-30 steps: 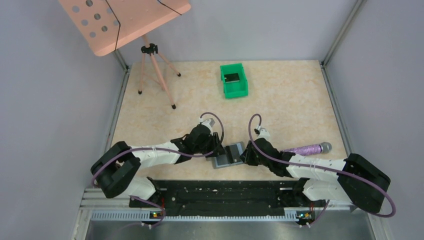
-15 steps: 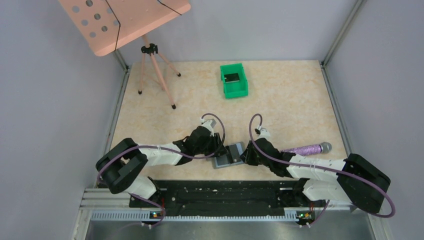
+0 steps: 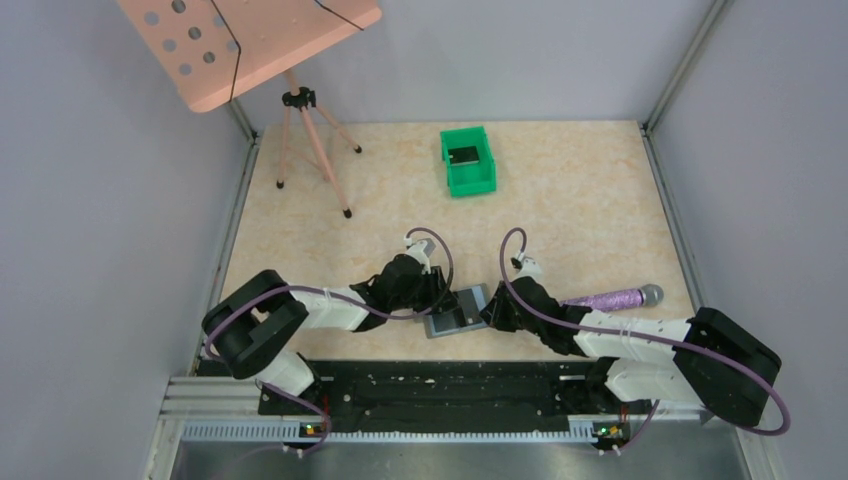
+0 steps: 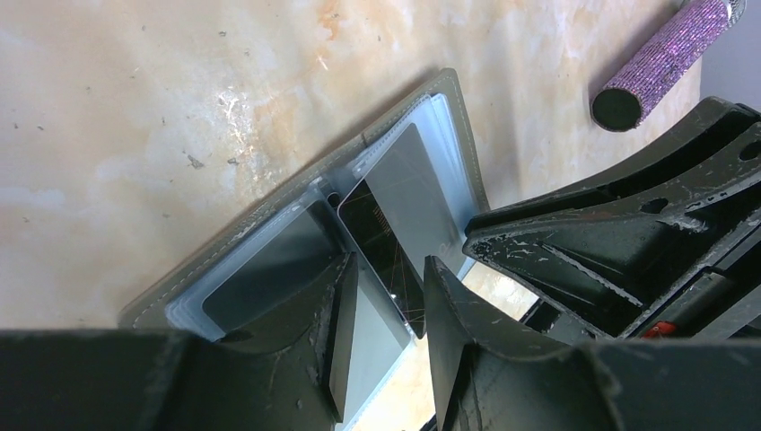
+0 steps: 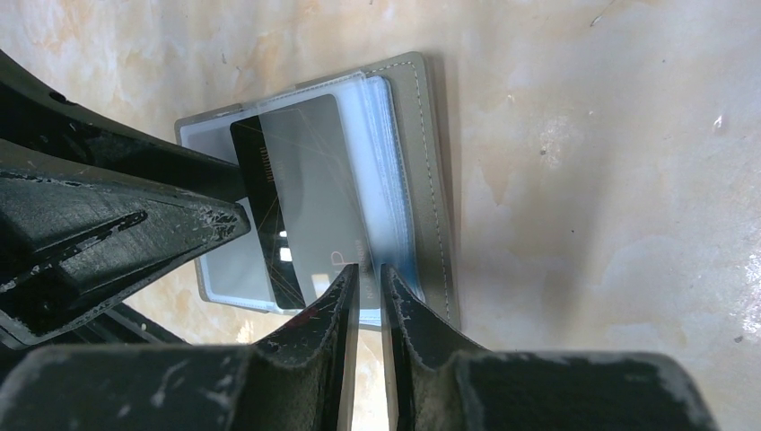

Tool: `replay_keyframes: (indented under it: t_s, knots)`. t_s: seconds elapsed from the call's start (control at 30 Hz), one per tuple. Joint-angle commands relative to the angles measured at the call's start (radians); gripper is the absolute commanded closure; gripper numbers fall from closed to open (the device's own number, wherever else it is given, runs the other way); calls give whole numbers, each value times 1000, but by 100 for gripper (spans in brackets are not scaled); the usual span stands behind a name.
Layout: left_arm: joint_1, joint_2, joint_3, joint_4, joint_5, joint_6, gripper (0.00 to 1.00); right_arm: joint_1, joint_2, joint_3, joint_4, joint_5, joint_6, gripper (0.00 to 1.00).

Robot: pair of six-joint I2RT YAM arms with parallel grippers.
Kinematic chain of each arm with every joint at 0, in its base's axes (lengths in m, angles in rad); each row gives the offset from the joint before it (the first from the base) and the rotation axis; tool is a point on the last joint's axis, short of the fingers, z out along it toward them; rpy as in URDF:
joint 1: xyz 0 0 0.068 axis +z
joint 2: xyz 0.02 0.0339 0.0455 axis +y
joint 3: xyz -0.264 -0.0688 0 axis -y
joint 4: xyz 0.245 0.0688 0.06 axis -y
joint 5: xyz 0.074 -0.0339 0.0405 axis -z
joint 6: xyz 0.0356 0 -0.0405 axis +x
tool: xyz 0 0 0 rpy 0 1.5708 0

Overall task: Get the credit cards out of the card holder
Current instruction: Remove the credit card from the card holder.

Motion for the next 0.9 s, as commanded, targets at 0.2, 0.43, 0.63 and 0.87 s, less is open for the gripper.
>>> replay_keyframes:
  t_s: [0.2,0.43,0.63,0.87]
  knots:
    - [3,28,-18,99,38,-15,63,-9,1,-18,-7,-9,7,85]
    - [1,28,-35,176,82,-60,64,-10,-23,-32,6,-8,16,86]
    - [1,28,-32,177,87,-67,66,-10,-28,-28,3,-3,18,87]
    - [1,38,-31,191,112,-98,70,-10,-27,-20,0,-3,11,87]
